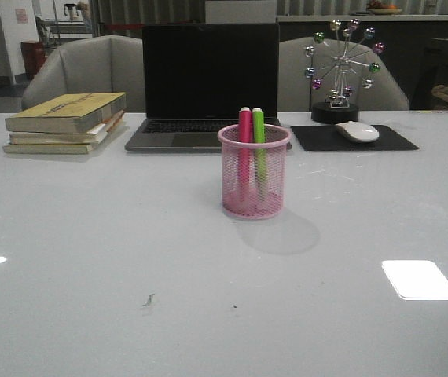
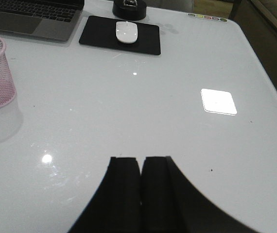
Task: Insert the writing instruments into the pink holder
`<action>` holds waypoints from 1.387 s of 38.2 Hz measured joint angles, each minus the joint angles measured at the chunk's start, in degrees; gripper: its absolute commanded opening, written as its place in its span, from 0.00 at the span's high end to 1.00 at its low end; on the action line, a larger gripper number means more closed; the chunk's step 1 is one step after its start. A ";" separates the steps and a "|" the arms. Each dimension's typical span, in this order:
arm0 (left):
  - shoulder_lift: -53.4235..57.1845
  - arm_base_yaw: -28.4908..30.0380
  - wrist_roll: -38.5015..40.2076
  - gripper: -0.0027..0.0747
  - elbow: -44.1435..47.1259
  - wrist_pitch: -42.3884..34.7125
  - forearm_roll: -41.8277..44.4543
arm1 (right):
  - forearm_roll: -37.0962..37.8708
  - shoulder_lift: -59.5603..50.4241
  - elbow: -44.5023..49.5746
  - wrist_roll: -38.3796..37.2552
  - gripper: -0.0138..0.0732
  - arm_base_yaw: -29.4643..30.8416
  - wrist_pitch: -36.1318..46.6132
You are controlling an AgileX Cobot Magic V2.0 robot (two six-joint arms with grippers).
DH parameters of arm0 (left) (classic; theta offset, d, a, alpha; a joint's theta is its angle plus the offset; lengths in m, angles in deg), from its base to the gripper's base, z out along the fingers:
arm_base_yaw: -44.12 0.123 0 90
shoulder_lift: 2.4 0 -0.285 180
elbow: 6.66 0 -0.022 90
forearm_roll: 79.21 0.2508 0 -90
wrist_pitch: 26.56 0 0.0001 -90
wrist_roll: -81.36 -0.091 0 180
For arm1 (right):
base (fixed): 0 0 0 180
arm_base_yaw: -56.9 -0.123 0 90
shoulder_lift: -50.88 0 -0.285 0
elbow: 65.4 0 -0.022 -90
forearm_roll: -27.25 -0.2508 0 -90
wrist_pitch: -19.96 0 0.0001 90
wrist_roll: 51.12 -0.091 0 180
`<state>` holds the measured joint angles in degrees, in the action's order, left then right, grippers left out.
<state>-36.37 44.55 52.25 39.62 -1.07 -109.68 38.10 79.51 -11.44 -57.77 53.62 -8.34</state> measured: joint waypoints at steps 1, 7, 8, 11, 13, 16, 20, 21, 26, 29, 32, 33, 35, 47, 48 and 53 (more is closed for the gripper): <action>0.00 0.00 0.00 0.51 0.00 0.00 0.00 | 0.00 0.00 0.00 0.00 0.79 0.00 0.00; 0.00 0.00 0.00 0.51 0.00 0.00 0.09 | 0.00 0.00 0.25 0.00 0.79 0.00 0.00; 0.00 0.00 0.00 0.51 0.00 0.00 0.09 | 0.00 0.00 0.37 0.00 0.79 0.00 0.00; 0.00 0.00 0.00 0.51 0.00 0.00 0.09 | 0.00 -0.26 1.19 0.00 0.79 0.00 0.96; 0.00 0.00 0.00 0.51 0.00 0.00 0.09 | -0.60 -0.70 1.90 0.00 0.79 0.00 2.31; 0.00 0.00 0.00 0.51 0.00 0.00 0.09 | -2.56 -2.16 3.22 0.00 0.79 0.00 5.76; 0.00 0.00 0.00 0.51 0.00 0.00 0.09 | -5.34 -4.92 5.83 0.00 0.79 0.00 10.96; 0.00 0.00 0.00 0.51 0.00 0.00 0.09 | -6.10 -5.86 6.42 0.00 0.79 0.00 12.27; 0.00 0.00 0.00 0.51 0.00 0.00 0.09 | -8.74 -10.44 9.92 0.00 0.79 0.00 15.76; 0.00 0.00 0.00 0.51 0.00 0.00 0.09 | -10.17 -12.92 12.18 0.00 0.79 0.00 16.27; 0.00 0.00 0.00 0.51 0.00 0.00 0.09 | -12.65 -15.01 14.44 1.22 0.79 0.00 16.39; 0.00 0.00 0.00 0.51 0.00 0.00 0.09 | -13.63 -15.60 15.07 1.84 0.79 0.00 16.49; 0.00 0.00 0.00 0.51 0.00 0.00 0.09 | -15.13 -16.57 16.75 2.90 0.79 0.00 16.49; 0.09 0.00 0.00 0.51 0.00 0.00 0.09 | -15.04 -21.33 24.46 4.66 0.79 0.00 18.57; 0.09 0.00 0.00 0.51 0.00 0.00 0.09 | -15.06 -21.33 24.72 4.66 0.79 0.00 18.72; 0.09 0.00 0.00 0.51 0.00 0.00 0.09 | -14.22 -21.41 24.99 4.66 0.79 0.00 19.52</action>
<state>-36.28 44.55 52.25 39.62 -1.07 -109.59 23.88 58.10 13.55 -53.11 53.62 11.18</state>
